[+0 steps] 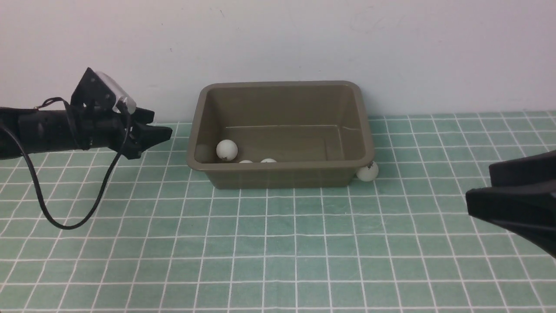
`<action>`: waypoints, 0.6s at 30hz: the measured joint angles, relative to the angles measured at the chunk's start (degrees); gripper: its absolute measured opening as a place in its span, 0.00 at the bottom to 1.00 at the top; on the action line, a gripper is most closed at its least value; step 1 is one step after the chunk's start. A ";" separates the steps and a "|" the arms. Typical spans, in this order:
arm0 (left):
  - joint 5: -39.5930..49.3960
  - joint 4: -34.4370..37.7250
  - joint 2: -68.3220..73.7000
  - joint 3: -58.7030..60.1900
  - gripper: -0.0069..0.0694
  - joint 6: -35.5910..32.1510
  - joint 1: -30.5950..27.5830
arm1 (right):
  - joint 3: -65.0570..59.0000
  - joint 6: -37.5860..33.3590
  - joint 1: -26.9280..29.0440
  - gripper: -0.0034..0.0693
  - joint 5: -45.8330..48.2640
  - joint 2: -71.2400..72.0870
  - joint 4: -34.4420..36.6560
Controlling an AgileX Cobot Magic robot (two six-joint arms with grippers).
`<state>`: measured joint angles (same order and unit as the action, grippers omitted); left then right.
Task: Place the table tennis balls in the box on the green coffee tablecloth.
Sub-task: 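Reach for and grasp a ping pong ball on the table beside the basket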
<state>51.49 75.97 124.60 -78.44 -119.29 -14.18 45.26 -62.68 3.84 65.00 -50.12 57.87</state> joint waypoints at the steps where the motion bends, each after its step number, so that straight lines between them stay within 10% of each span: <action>1: -0.50 -0.05 0.24 0.00 0.70 -0.19 0.29 | 0.00 0.00 0.00 0.61 0.36 0.00 -0.12; 18: -10.12 -0.28 1.06 0.00 0.83 -0.43 7.13 | 0.00 0.00 0.00 0.61 2.12 0.00 -1.77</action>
<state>41.37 75.69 125.66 -78.44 -119.72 -7.05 45.26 -62.68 3.84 67.12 -50.12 56.09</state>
